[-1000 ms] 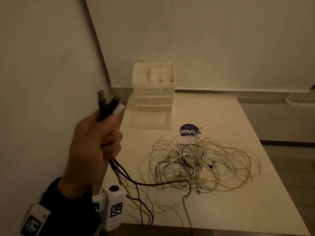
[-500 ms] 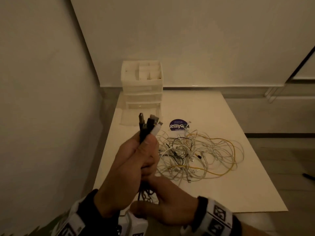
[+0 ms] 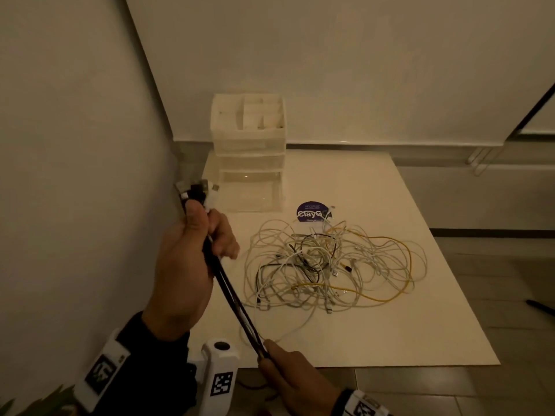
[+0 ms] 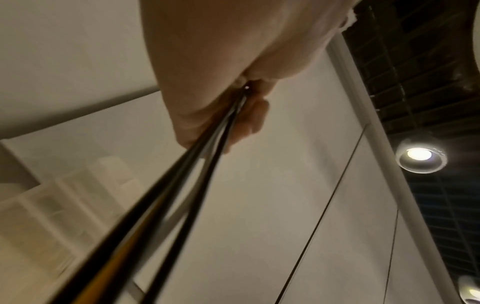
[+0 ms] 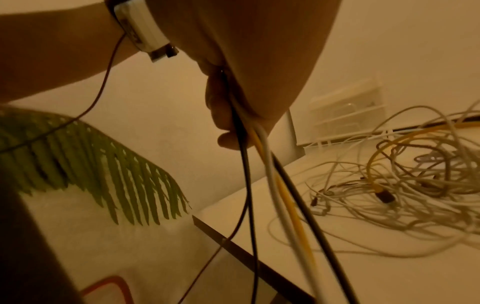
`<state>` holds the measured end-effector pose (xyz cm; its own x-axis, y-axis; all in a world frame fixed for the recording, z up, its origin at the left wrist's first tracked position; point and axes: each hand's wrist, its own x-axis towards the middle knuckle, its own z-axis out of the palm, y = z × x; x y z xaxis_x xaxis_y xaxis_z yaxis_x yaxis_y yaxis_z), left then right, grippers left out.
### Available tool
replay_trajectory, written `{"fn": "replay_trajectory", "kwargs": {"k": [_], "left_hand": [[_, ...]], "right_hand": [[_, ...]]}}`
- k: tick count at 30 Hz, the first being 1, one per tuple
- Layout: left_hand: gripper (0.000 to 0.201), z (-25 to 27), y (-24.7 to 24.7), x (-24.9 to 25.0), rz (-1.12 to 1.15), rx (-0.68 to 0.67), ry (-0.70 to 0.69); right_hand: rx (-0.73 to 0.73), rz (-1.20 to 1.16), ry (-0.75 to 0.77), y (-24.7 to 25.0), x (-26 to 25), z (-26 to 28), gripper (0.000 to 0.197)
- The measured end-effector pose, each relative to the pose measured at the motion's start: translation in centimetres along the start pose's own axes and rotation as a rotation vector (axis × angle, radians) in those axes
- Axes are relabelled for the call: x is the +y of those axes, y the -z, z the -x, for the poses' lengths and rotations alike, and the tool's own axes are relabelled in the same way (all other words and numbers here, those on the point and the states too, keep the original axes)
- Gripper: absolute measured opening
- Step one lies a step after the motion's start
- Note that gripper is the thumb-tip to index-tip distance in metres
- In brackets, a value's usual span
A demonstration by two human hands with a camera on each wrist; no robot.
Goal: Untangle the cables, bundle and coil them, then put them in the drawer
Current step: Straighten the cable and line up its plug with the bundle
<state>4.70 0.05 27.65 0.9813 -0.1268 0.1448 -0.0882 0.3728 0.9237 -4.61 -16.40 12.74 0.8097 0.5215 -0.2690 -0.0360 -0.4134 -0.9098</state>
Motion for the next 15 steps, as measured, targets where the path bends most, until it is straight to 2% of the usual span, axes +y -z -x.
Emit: {"fn": "replay_trajectory", "kwargs": {"k": [2, 3, 4, 6, 8, 10, 12, 15], "left_hand": [[0.055, 0.3, 0.3, -1.1, -0.086, 0.033, 0.006], [0.055, 0.5, 0.2, -1.3, -0.072, 0.026, 0.033], [0.054, 0.6, 0.1, -1.4, -0.031, -0.005, 0.07], [0.053, 0.7, -0.4, -1.2, 0.042, -0.09, 0.133], [0.052, 0.7, -1.1, -1.3, 0.058, -0.129, 0.163], [0.053, 0.2, -1.7, -1.4, 0.065, -0.118, 0.154], [0.05, -0.7, -2.6, -1.2, 0.066, -0.08, 0.118], [0.043, -1.8, -3.9, -0.1, 0.071, -0.016, 0.081]], "right_hand": [[-0.068, -0.027, -0.037, 0.9, 0.5, 0.0, 0.012], [-0.089, -0.046, -0.057, 1.6, 1.3, 0.0, 0.016], [-0.085, -0.05, -0.098, 2.5, 2.4, 0.0, 0.03], [-0.019, 0.089, -0.215, 4.3, 6.5, -0.1, 0.047], [0.116, 0.33, -0.359, 6.1, 10.7, -0.4, 0.042], [0.274, 0.451, -0.455, 8.1, 13.7, -1.3, 0.032], [0.354, 0.502, -0.474, 10.0, 15.1, -2.2, 0.03], [0.362, 0.522, -0.483, 11.0, 16.1, -2.9, 0.035]]}}
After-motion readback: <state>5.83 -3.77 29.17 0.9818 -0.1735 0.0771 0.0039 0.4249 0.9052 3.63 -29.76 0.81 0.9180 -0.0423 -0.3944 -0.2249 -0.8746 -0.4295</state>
